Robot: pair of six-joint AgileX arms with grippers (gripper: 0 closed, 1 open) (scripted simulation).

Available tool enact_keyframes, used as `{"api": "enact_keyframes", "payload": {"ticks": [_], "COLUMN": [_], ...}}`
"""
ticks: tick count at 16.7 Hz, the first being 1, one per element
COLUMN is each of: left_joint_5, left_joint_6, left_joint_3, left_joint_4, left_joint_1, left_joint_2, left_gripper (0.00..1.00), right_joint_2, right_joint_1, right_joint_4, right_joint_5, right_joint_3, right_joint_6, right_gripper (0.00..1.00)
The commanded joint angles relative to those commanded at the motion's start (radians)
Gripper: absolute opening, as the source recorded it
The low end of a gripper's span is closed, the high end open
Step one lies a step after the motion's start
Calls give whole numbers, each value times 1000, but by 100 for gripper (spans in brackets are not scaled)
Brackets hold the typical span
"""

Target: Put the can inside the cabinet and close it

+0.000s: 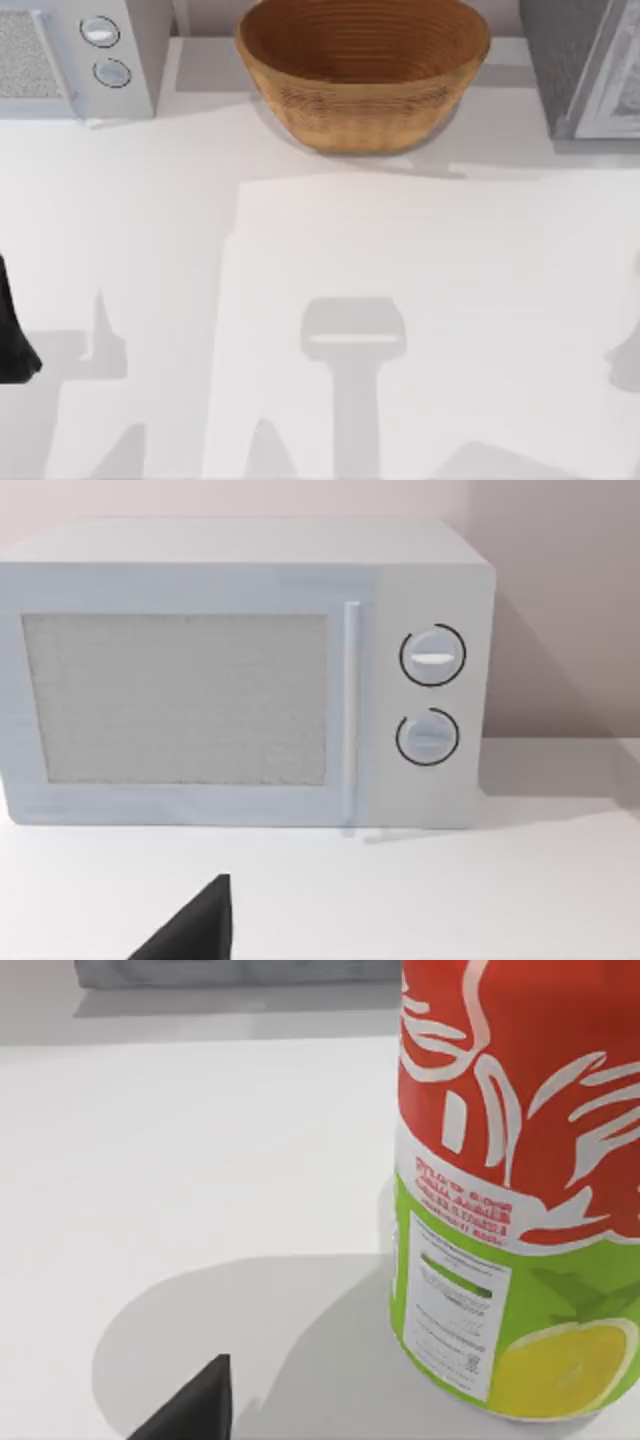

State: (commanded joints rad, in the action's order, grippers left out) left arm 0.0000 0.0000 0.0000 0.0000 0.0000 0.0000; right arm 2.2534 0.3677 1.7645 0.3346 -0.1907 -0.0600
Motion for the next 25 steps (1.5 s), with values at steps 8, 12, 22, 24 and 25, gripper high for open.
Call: {"api": "enact_keyframes", "payload": {"ticks": [8, 12, 22, 24, 25], "left_joint_5": [0, 0, 0, 0, 0], "left_joint_6": [0, 0, 0, 0, 0], "left_joint_3": [0, 0, 0, 0, 0], "left_joint_4": [0, 0, 0, 0, 0], "left_joint_1": [0, 0, 0, 0, 0], "left_joint_2": [0, 0, 0, 0, 0], "left_gripper": [100, 100, 100, 100, 100], "right_joint_2": [-31, -27, -17, -16, -16], "right_joint_1": [-12, -30, -70, -72, -73], "right_joint_4": [-7, -50, -144, -150, -151], "right_joint_5": [-19, -36, -75, -78, -78], "right_joint_3": [-76, -121, -227, -234, -235], "right_joint_6": [3, 8, 15, 16, 16], "right_gripper": [100, 100, 100, 100, 100]}}
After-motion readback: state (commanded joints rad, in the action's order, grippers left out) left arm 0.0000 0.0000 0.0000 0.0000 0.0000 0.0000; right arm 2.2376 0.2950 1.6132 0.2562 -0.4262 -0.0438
